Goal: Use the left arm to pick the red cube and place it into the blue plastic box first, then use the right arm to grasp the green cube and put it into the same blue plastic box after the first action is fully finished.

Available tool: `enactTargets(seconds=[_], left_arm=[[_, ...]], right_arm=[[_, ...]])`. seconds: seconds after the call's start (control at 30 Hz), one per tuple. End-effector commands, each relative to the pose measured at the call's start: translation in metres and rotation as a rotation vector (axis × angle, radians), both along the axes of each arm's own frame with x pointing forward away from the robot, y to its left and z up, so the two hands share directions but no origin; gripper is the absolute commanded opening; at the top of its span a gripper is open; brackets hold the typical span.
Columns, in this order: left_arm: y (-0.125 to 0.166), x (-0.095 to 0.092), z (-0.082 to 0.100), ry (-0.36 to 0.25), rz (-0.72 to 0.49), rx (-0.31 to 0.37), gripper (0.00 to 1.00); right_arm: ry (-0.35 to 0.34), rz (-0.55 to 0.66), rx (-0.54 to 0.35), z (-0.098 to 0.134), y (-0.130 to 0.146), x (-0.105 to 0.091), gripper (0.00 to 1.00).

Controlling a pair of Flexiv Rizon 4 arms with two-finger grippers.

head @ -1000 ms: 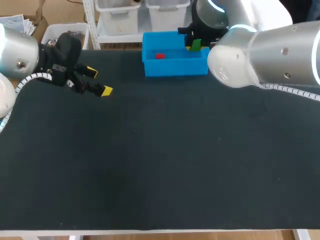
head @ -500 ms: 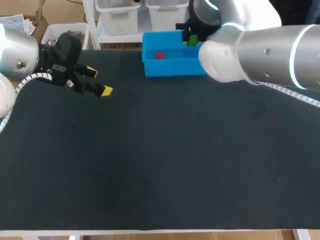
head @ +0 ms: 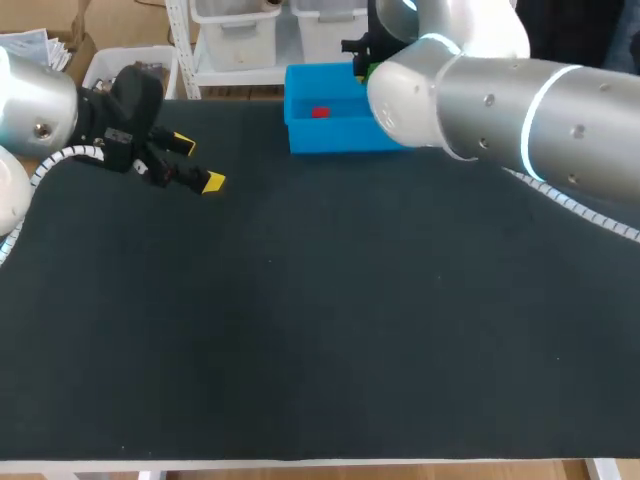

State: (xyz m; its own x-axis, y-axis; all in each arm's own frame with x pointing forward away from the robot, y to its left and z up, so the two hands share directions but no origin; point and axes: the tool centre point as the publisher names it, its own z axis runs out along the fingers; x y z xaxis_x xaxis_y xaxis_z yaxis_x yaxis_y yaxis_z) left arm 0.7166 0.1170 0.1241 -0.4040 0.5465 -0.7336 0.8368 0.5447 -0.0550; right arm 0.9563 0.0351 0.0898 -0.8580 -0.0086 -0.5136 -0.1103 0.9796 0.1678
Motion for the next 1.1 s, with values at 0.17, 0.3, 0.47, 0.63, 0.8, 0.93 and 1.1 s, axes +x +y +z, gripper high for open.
enactTargets(seconds=[0.17, 0.3, 0.47, 0.63, 0.8, 0.93, 1.1], left_arm=[[0.002, -0.001, -0.001, -0.006, -0.004, -0.009, 1.0], [0.002, -0.001, -0.001, -0.006, -0.004, -0.009, 1.0], [0.002, -0.001, -0.001, -0.006, -0.004, -0.009, 1.0], [0.002, -0.001, -0.001, -0.006, -0.004, -0.009, 1.0], [0.002, -0.001, -0.001, -0.006, -0.004, -0.009, 1.0], [0.002, -0.001, -0.001, -0.006, -0.004, -0.009, 1.0], [0.002, -0.001, -0.001, -0.006, -0.004, -0.009, 1.0]], right_arm=[[0.051, -0.002, 0.004, -0.022, 0.006, 0.021, 0.0], [0.065, -0.003, 0.003, -0.031, 0.008, 0.022, 0.0], [0.086, -0.008, -0.01, -0.043, 0.005, 0.022, 0.0], [0.1, -0.014, -0.017, -0.051, 0.001, 0.023, 0.0], [0.11, -0.015, -0.013, -0.053, 0.001, 0.024, 0.0], [0.111, -0.012, -0.005, -0.05, 0.002, 0.024, 0.9], [0.106, -0.01, -0.006, -0.043, 0.002, 0.023, 1.0]])
